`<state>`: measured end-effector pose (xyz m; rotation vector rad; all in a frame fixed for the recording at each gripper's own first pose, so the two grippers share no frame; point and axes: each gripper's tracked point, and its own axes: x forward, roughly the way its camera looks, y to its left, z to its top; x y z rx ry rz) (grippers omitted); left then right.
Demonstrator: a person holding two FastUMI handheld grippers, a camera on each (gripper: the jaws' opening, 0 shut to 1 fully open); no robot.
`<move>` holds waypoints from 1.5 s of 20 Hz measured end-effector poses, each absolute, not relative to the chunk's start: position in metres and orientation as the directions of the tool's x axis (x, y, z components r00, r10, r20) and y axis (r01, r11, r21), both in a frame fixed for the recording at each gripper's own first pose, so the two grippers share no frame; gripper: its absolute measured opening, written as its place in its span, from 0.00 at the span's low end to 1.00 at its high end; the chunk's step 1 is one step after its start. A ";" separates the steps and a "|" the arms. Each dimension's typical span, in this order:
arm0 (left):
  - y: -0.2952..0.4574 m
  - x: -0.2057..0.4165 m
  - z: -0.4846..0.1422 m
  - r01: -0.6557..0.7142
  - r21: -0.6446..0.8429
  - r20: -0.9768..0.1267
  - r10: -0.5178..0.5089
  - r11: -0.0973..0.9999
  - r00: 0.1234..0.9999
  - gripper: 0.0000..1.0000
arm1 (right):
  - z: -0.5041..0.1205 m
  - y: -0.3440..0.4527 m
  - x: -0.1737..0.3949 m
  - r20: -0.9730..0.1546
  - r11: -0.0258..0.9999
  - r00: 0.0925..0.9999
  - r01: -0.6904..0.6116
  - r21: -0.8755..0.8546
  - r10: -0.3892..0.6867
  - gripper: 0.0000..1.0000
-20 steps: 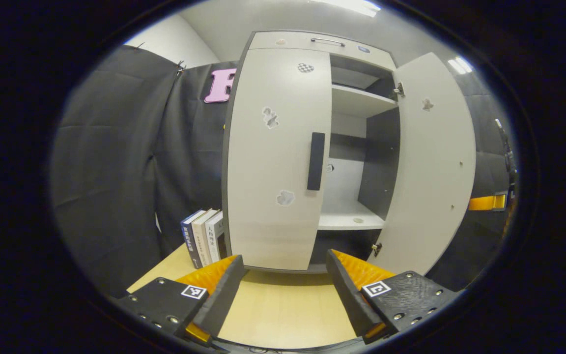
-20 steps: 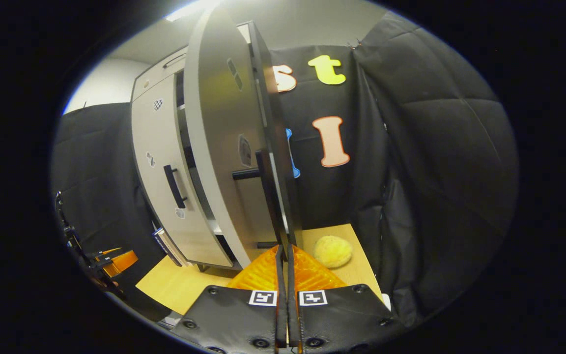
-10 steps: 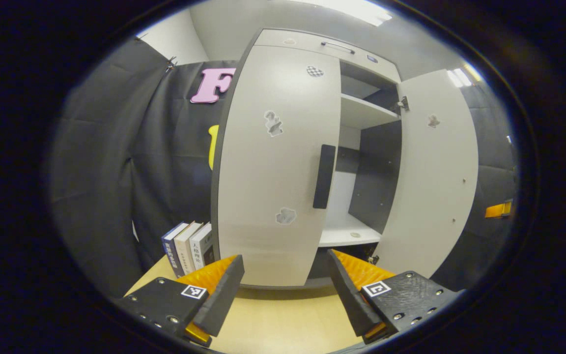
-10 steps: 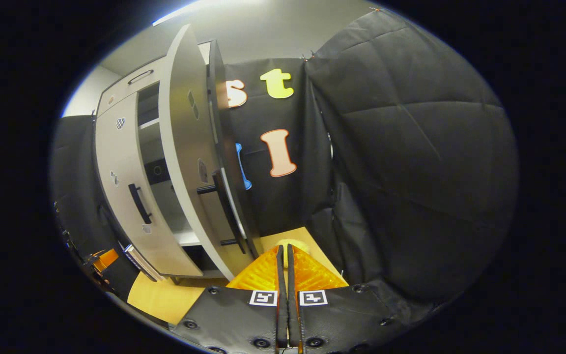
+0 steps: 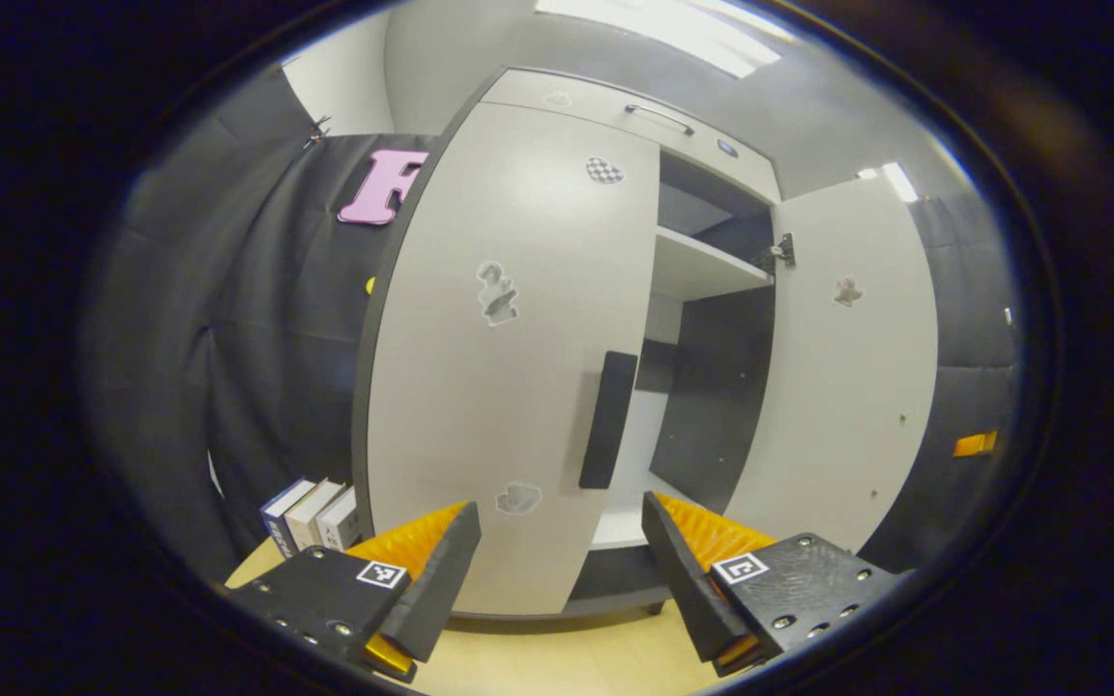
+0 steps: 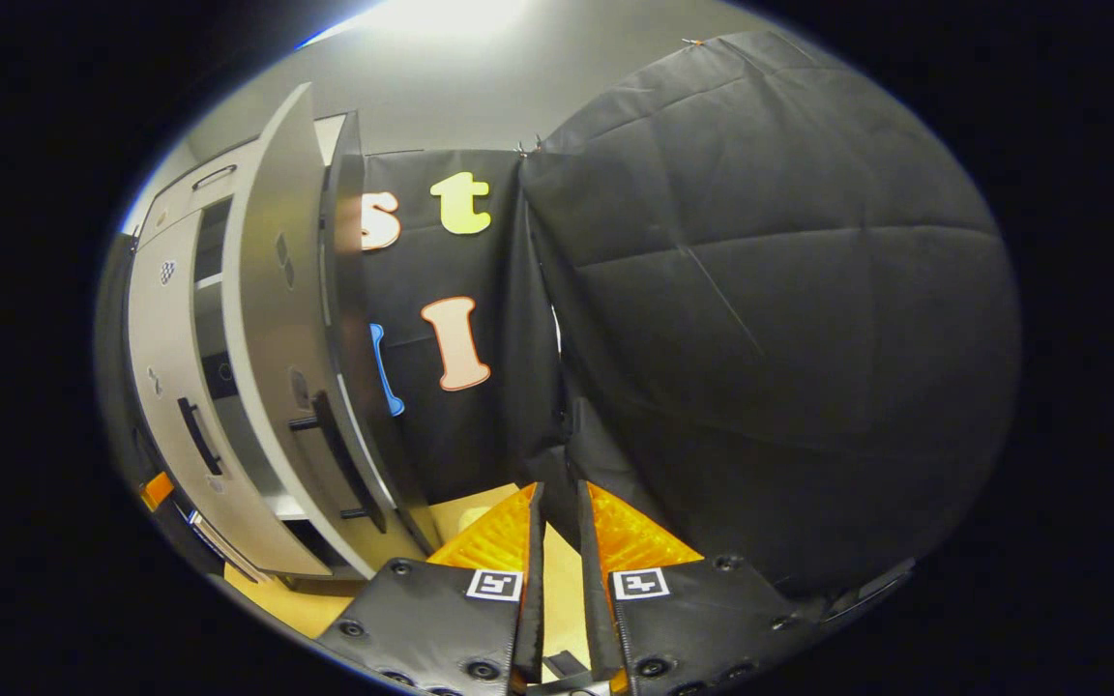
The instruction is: Open the right door of the double-door shoe cabinet with the right hand, and open the left door with the left hand.
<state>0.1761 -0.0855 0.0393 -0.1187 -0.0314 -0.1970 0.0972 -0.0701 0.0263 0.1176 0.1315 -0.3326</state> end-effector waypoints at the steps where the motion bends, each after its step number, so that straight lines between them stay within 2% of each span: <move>1: -0.090 0.184 0.044 0.194 -0.108 0.047 -0.190 0.975 0.981 1.00 | 0.027 -0.074 0.107 -0.144 0.942 0.941 0.321 0.096 -0.306 0.28; 2: -0.095 0.191 0.049 0.190 -0.102 0.052 -0.185 0.976 0.981 1.00 | 0.024 -0.078 0.118 -0.145 0.945 0.944 0.312 0.095 -0.297 0.24; 3: -0.101 0.199 0.053 0.183 -0.098 0.053 -0.178 0.978 0.983 1.00 | 0.021 -0.082 0.129 -0.149 0.948 0.945 0.305 0.088 -0.291 0.36; 4: -0.107 0.206 0.055 0.174 -0.096 0.055 -0.169 0.980 0.984 0.96 | 0.018 -0.088 0.141 -0.152 0.950 0.946 0.301 0.081 -0.287 0.43; 7: -0.122 0.233 0.054 0.135 -0.117 0.047 -0.130 0.984 0.990 1.00 | 0.018 -0.122 0.173 -0.107 0.931 0.926 0.365 0.003 -0.362 0.96; 8: -0.127 0.241 0.052 0.125 -0.128 0.042 -0.121 0.984 0.992 1.00 | 0.017 -0.126 0.181 -0.099 0.928 0.923 0.373 -0.011 -0.372 0.92; 9: -0.130 0.248 0.051 0.115 -0.134 0.040 -0.111 0.984 0.993 0.98 | 0.016 -0.129 0.192 -0.104 0.930 0.925 0.367 -0.012 -0.366 0.98; 10: -0.131 0.256 0.051 0.100 -0.136 0.038 -0.096 0.986 0.995 1.00 | 0.012 -0.128 0.205 -0.118 0.938 0.931 0.347 -0.005 -0.345 0.98; 11: -0.132 0.263 0.051 0.087 -0.137 0.036 -0.083 0.987 0.996 0.96 | 0.009 -0.129 0.215 -0.127 0.945 0.937 0.328 0.002 -0.325 0.98; 12: -0.132 0.269 0.051 0.073 -0.140 0.032 -0.069 0.987 0.997 0.98 | 0.007 -0.133 0.226 -0.131 0.949 0.941 0.314 0.004 -0.311 0.93; 13: -0.133 0.272 0.052 0.062 -0.143 0.035 -0.058 0.988 0.998 0.96 | 0.005 -0.136 0.235 -0.132 0.952 0.944 0.306 0.006 -0.302 0.93; 14: -0.134 0.278 0.055 0.055 -0.145 0.042 -0.049 0.988 0.998 0.99 | 0.002 -0.139 0.244 -0.138 0.954 0.946 0.299 0.011 -0.294 0.98; 15: -0.134 0.282 0.056 0.045 -0.146 0.044 -0.039 0.988 0.998 0.98 | -0.001 -0.141 0.251 -0.144 0.956 0.947 0.292 0.021 -0.286 0.92; 19: -0.138 0.297 0.059 0.013 -0.136 0.039 -0.008 0.991 0.999 1.00 | -0.010 -0.148 0.281 -0.166 0.966 0.956 0.254 0.048 -0.243 1.00; 20: -0.142 0.301 0.057 0.015 -0.136 0.031 -0.011 0.991 0.999 0.99 | -0.011 -0.149 0.289 -0.171 0.970 0.958 0.241 0.046 -0.230 0.92; 21: -0.144 0.303 0.055 0.008 -0.138 0.020 -0.005 0.990 1.000 0.98 | -0.013 -0.151 0.295 -0.177 0.973 0.960 0.227 0.041 -0.217 0.98; 23: -0.146 0.309 0.054 -0.018 -0.124 0.013 0.020 0.992 1.000 0.97 | -0.015 -0.157 0.305 -0.181 0.974 0.960 0.222 0.043 -0.211 0.98; 25: -0.141 0.310 0.053 -0.059 -0.099 0.012 0.060 0.993 0.998 0.65 | -0.019 -0.158 0.310 -0.183 0.975 0.963 0.212 0.063 -0.197 0.98; 26: -0.143 0.312 0.053 -0.056 -0.102 0.011 0.057 0.993 0.998 0.65 | -0.021 -0.160 0.314 -0.184 0.975 0.964 0.209 0.069 -0.194 0.95; 27: -0.145 0.313 0.055 -0.050 -0.109 0.014 0.052 0.993 0.999 0.66 | -0.022 -0.162 0.317 -0.185 0.976 0.964 0.207 0.069 -0.191 0.98; 30: -0.142 0.315 0.058 -0.068 -0.127 0.026 0.072 0.990 0.997 0.55 | -0.024 -0.168 0.342 -0.176 0.977 0.964 0.211 0.038 -0.201 0.98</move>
